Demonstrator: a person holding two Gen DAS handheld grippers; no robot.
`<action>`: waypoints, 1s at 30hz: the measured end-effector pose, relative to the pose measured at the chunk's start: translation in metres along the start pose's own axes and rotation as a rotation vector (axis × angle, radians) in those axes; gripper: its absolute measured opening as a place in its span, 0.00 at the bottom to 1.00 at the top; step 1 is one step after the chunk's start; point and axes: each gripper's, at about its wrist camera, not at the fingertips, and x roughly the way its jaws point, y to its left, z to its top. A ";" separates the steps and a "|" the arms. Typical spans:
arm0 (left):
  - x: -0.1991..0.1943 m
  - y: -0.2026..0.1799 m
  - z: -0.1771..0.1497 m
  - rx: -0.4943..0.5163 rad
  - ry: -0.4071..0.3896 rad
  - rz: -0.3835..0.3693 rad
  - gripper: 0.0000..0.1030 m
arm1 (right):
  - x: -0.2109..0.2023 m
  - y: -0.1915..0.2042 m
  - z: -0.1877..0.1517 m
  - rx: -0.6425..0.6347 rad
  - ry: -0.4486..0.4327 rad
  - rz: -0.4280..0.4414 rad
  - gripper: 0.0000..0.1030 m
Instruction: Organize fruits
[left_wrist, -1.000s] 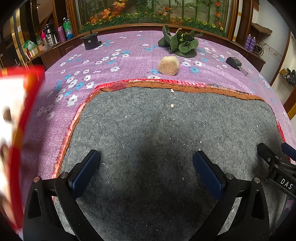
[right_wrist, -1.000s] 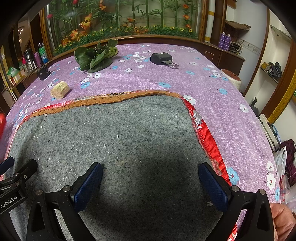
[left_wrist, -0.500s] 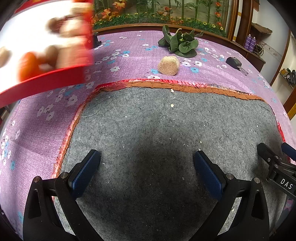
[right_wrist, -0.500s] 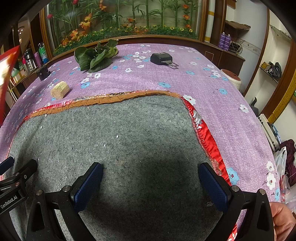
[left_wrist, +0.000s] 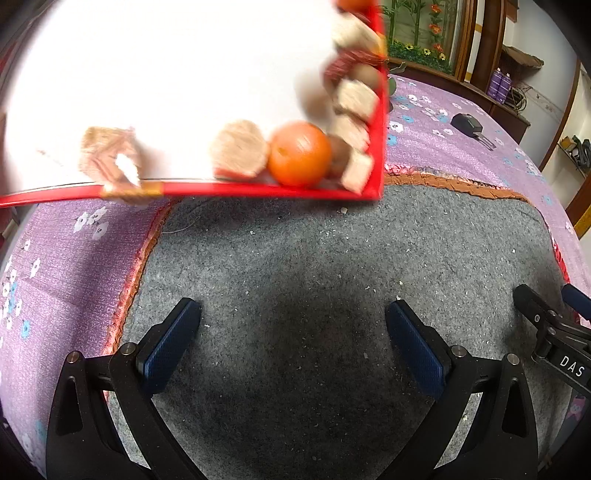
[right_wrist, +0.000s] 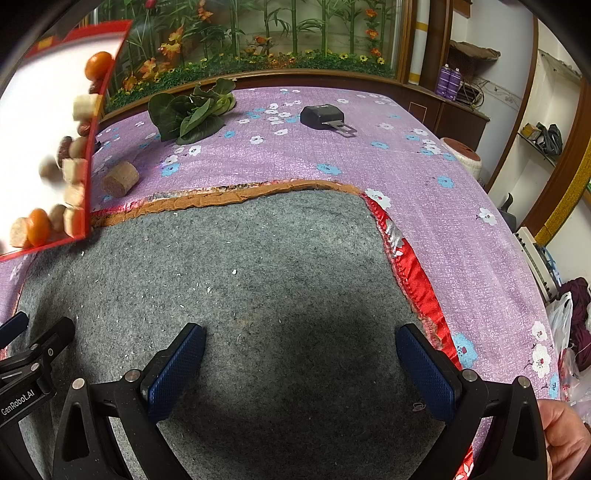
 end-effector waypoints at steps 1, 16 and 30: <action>0.000 0.000 0.000 0.000 0.000 0.000 1.00 | 0.000 0.000 0.000 0.000 0.000 0.000 1.00; 0.000 0.000 0.000 0.000 0.002 0.000 1.00 | 0.000 0.000 0.000 0.000 0.000 0.000 1.00; -0.001 0.003 -0.002 0.000 0.000 -0.001 1.00 | 0.001 0.001 0.001 0.001 0.002 -0.002 1.00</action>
